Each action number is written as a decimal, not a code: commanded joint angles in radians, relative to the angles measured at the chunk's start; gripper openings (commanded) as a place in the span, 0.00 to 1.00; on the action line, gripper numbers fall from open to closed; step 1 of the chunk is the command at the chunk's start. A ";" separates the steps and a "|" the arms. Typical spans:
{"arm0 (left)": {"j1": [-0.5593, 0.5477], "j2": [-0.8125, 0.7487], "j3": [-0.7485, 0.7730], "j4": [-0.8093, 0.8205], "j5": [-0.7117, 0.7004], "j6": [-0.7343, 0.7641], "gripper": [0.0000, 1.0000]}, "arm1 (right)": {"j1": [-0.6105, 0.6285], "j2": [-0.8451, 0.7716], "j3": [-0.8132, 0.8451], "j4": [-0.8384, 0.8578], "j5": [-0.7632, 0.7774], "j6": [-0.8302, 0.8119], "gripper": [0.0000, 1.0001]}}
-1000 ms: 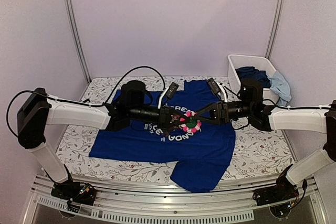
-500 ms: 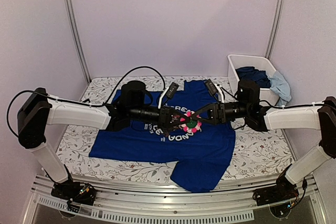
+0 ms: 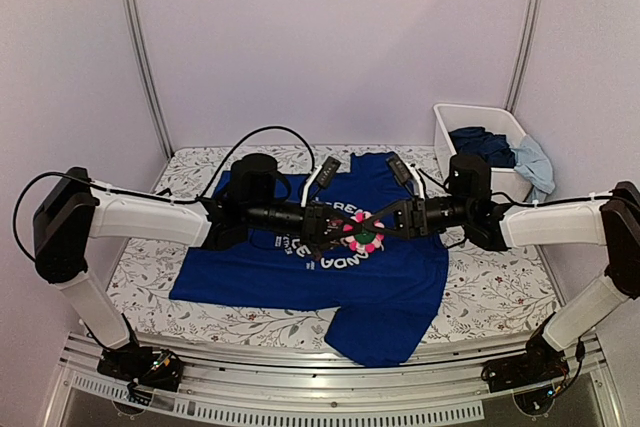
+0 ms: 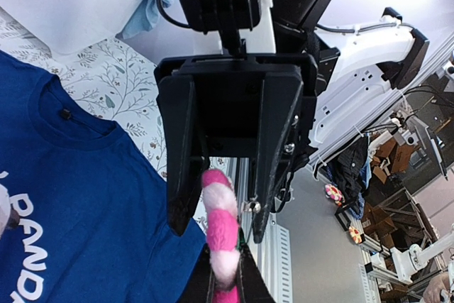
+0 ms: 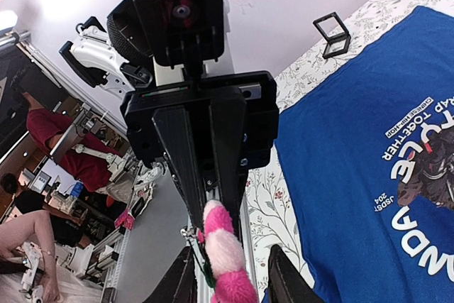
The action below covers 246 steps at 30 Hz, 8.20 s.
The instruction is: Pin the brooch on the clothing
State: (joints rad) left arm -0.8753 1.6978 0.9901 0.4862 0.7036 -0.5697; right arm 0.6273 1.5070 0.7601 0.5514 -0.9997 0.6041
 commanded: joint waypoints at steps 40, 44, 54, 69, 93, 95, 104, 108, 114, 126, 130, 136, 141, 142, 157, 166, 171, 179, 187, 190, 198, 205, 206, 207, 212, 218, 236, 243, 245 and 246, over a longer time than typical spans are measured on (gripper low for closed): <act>-0.074 0.045 0.088 -0.045 0.058 0.184 0.00 | 0.002 0.070 0.039 -0.057 0.018 0.018 0.09; -0.081 0.037 0.092 -0.052 0.061 0.227 0.00 | 0.002 0.068 0.038 -0.082 0.042 0.008 0.12; -0.095 0.028 0.093 -0.051 0.062 0.277 0.00 | 0.002 0.079 0.043 -0.111 0.080 0.008 0.14; -0.116 -0.006 0.087 -0.068 0.036 0.416 0.00 | 0.005 0.088 0.043 -0.176 0.139 -0.011 0.07; -0.113 -0.014 0.062 -0.076 -0.002 0.333 0.00 | 0.048 -0.009 0.054 -0.265 0.156 -0.141 0.46; -0.112 -0.013 0.059 -0.071 -0.002 0.318 0.00 | 0.049 -0.034 0.054 -0.253 0.120 -0.146 0.52; -0.109 -0.021 0.048 -0.058 -0.001 0.315 0.00 | 0.048 -0.153 0.022 -0.253 0.083 -0.176 0.64; -0.106 -0.028 0.043 -0.060 -0.006 0.315 0.00 | 0.049 -0.184 0.017 -0.310 0.067 -0.195 0.62; -0.103 -0.027 0.038 -0.053 -0.009 0.295 0.00 | 0.047 -0.263 -0.006 -0.354 0.084 -0.214 0.62; -0.094 -0.022 0.010 0.019 0.009 0.232 0.00 | 0.049 -0.349 -0.121 -0.325 0.191 -0.159 0.67; -0.097 -0.021 0.014 0.024 0.018 0.247 0.00 | 0.049 -0.362 -0.155 -0.242 0.186 -0.165 0.74; -0.102 -0.027 0.013 0.012 0.017 0.254 0.00 | 0.048 -0.329 -0.151 -0.223 0.149 -0.191 0.59; -0.108 -0.023 0.017 0.016 0.023 0.263 0.00 | 0.048 -0.300 -0.153 -0.181 0.146 -0.163 0.42; -0.107 -0.023 0.019 0.014 0.026 0.267 0.00 | 0.049 -0.298 -0.153 -0.179 0.146 -0.164 0.41; -0.119 -0.031 0.032 -0.020 0.016 0.322 0.00 | 0.048 -0.247 -0.133 -0.161 0.168 -0.139 0.23; -0.126 -0.044 0.026 -0.029 -0.003 0.343 0.00 | 0.048 -0.210 -0.128 -0.168 0.177 -0.114 0.29; -0.114 -0.041 0.016 -0.028 -0.021 0.289 0.00 | 0.048 -0.255 -0.133 -0.208 0.142 -0.140 0.38; -0.108 -0.028 0.015 -0.008 -0.024 0.245 0.00 | 0.048 -0.375 -0.162 -0.248 0.196 -0.172 0.35; -0.110 -0.029 0.018 -0.003 -0.016 0.248 0.00 | 0.048 -0.335 -0.155 -0.232 0.188 -0.158 0.44; -0.112 -0.030 0.017 -0.001 -0.015 0.251 0.00 | 0.048 -0.315 -0.147 -0.210 0.179 -0.155 0.42; -0.112 -0.032 0.013 0.000 -0.017 0.250 0.00 | 0.048 -0.254 -0.126 -0.168 0.127 -0.140 0.31; -0.111 -0.032 0.008 0.002 -0.021 0.252 0.00 | 0.049 -0.235 -0.120 -0.155 0.098 -0.126 0.11; -0.112 -0.033 0.007 0.002 -0.023 0.253 0.00 | 0.048 -0.236 -0.120 -0.155 0.096 -0.123 0.09; -0.111 -0.033 0.005 0.001 -0.027 0.255 0.00 | 0.048 -0.237 -0.120 -0.155 0.098 -0.120 0.06; -0.101 -0.048 -0.015 -0.058 -0.072 0.343 0.53 | 0.002 -0.230 -0.116 -0.233 0.179 -0.062 0.00; -0.092 -0.015 0.018 -0.259 -0.209 0.707 0.72 | -0.111 -0.176 -0.176 -0.222 0.286 0.056 0.00; -0.082 0.652 0.913 -1.266 -0.443 1.243 0.39 | -0.229 0.012 -0.206 -0.030 0.398 0.133 0.00; -0.083 0.634 0.817 -1.175 -0.429 1.340 0.45 | -0.229 0.018 -0.232 -0.009 0.462 0.182 0.00; -0.081 0.626 0.791 -1.154 -0.417 1.329 0.46 | -0.229 0.036 -0.224 -0.012 0.462 0.190 0.00; -0.080 0.615 0.768 -1.131 -0.410 1.327 0.47 | -0.229 0.044 -0.217 -0.014 0.457 0.192 0.00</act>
State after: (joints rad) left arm -0.9653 2.3386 1.8172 -0.6857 0.2920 0.7288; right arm 0.4026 1.5131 0.5430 0.5114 -0.5743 0.7647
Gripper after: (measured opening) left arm 0.460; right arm 0.077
